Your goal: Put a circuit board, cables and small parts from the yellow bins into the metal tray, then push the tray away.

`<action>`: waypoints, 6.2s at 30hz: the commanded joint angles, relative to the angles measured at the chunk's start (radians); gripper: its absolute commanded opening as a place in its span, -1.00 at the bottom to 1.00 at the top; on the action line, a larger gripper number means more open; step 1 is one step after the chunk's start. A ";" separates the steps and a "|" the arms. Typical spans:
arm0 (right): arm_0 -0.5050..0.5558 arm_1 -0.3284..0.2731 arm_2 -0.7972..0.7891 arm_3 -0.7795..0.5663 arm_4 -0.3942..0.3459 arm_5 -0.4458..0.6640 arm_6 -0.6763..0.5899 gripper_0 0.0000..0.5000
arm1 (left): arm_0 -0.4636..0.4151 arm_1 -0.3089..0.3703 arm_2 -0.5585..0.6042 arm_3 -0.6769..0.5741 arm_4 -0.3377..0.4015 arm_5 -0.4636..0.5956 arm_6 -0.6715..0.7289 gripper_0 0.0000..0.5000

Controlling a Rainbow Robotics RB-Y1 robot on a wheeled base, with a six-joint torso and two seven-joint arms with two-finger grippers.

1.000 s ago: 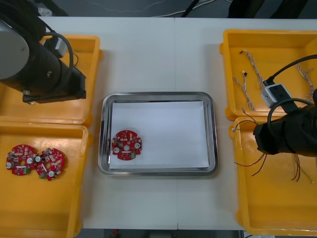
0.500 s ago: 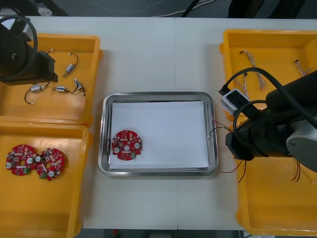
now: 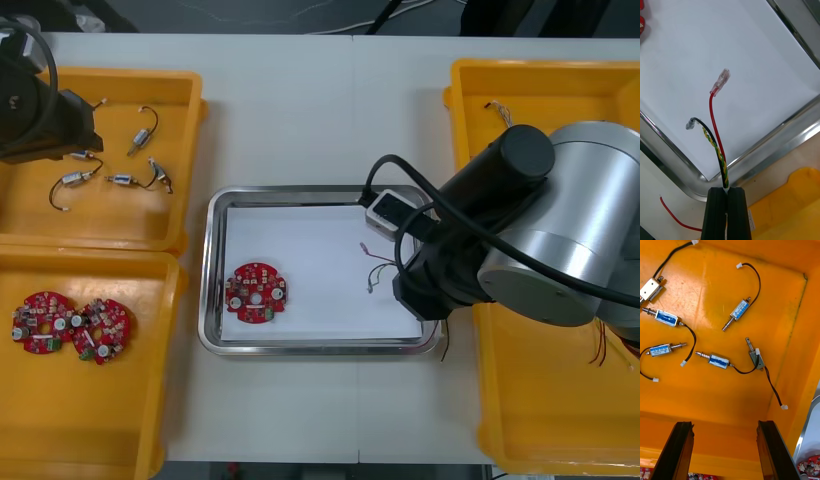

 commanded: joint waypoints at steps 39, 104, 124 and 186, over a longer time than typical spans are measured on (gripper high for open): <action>-0.251 -0.012 0.457 0.369 -0.003 -0.427 0.472 -1.00 | 0.044 0.153 0.071 0.218 0.174 -0.227 -1.001 1.00; -0.032 -0.111 -0.310 0.027 -0.167 0.094 -0.437 0.63 | -0.215 -0.090 0.217 0.733 -0.132 -0.259 -1.653 1.00; 0.082 -0.257 -0.606 0.182 -0.241 0.094 -0.480 0.63 | -0.217 -0.119 0.166 0.787 -0.147 -0.324 -1.653 1.00; -0.234 -0.194 -0.475 0.755 -0.134 -0.008 -0.165 0.64 | -0.203 -0.159 0.183 0.811 -0.188 -0.367 -1.653 -1.00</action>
